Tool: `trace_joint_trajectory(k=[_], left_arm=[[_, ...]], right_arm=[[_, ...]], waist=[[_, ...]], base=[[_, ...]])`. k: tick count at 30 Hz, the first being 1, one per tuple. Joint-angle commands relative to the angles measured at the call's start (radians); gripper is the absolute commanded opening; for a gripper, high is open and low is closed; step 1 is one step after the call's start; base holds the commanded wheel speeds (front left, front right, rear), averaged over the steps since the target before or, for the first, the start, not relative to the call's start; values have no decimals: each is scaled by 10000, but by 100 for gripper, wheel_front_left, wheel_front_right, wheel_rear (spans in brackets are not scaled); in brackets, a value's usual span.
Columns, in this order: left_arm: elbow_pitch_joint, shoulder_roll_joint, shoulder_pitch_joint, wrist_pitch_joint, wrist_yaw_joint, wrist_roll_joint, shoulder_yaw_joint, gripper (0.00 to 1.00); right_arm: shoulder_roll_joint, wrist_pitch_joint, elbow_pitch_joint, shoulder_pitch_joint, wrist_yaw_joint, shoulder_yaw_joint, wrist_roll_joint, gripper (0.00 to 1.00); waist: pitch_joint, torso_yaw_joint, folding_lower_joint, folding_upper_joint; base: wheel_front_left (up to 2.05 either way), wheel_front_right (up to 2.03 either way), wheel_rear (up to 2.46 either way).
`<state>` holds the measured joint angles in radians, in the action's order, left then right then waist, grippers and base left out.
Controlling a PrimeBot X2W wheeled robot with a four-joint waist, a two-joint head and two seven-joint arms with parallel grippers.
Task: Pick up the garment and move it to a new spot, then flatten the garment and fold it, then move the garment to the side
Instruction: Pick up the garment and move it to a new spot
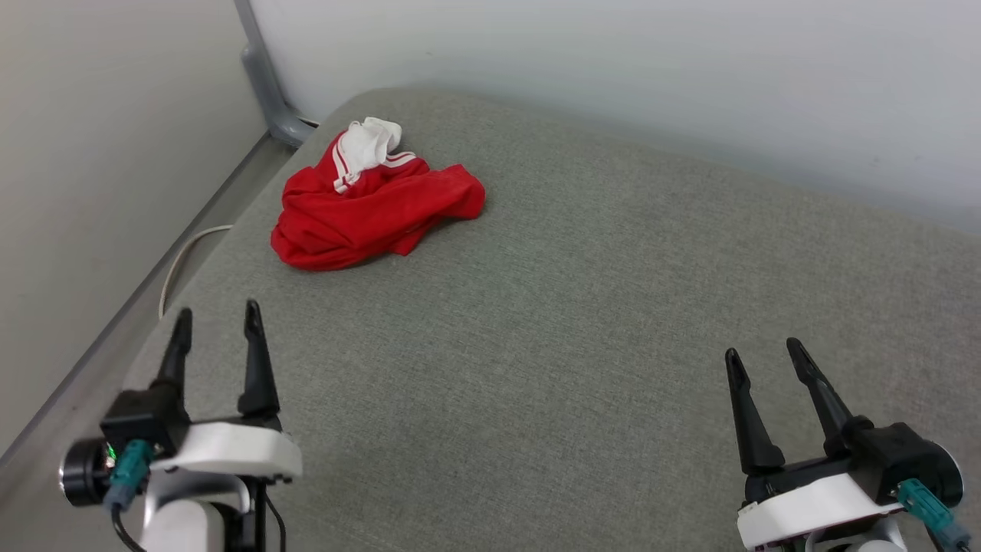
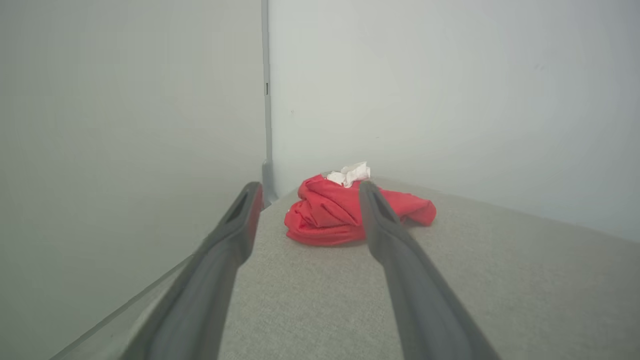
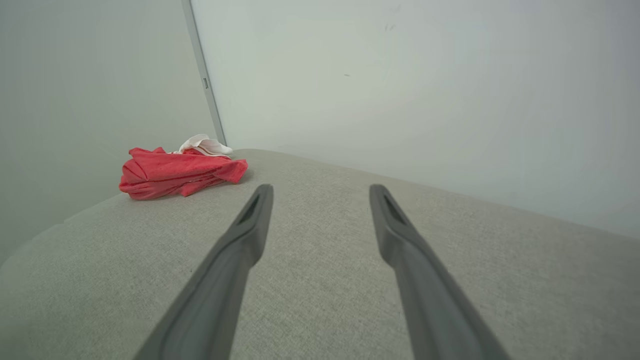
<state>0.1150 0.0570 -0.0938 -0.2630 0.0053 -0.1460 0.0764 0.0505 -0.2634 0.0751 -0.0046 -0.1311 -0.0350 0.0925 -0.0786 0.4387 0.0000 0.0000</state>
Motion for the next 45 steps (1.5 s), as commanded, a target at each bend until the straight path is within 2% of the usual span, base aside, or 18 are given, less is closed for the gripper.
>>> trace_joint_trajectory(k=[1, 7, 14, 21, 24, 30, 37, 40, 45], left_arm=[[50, 178, -506, -28, -162, 189, 194, 100], [489, 663, -2350, -28, -733, 286, 874, 100], [932, 1287, -4307, -28, -1141, -99, 1461, 100], [2334, 2429, -6301, -28, -1318, -279, 1078, 100], [3284, 2977, -7111, 362, -1332, -621, 667, 100], [4617, 4227, -8203, 2509, -1339, -2584, -1300, 100], [5297, 5544, -8690, 6538, -1342, -4821, -3386, 100], [5380, 5896, -8812, 7422, -1344, -5227, -3946, 100], [5730, 6039, -8783, 8437, -1345, -5675, -4637, 100]], right_arm=[[-6, -21, -76, -177, 7, -2, -104, 100], [-6, -21, -359, -526, 7, 12, -754, 100], [-4, -23, -859, -1150, 7, -111, -1243, 100], [10, -21, -1569, -1662, 7, -37, -1643, 100], [40, -21, -1790, -1866, 7, -53, -1733, 100], [69, -23, -2123, -2120, 7, -134, -1781, 100], [84, -21, -2328, -2297, 7, -100, -1792, 100], [117, -21, -2415, -2368, 7, -100, -1797, 100], [133, -21, -2491, -2489, 7, -123, -1799, 100]], waist=[[-294, -281, 0, 0], [-1135, -802, 0, 0], [-2166, -1413, 0, 0], [-3109, -1705, 0, 0], [-3421, -1814, 0, 0], [-3853, -2033, 0, 0], [-4253, -2271, 0, 0], [-4434, -2358, 0, 0], [-4683, -2459, 0, 0]], base=[[0, 0, 0], [0, 0, 0], [0, 0, 0], [0, 0, 0], [0, 0, 0], [0, 0, 0], [0, 0, 0], [0, 0, 0], [0, 0, 0]])
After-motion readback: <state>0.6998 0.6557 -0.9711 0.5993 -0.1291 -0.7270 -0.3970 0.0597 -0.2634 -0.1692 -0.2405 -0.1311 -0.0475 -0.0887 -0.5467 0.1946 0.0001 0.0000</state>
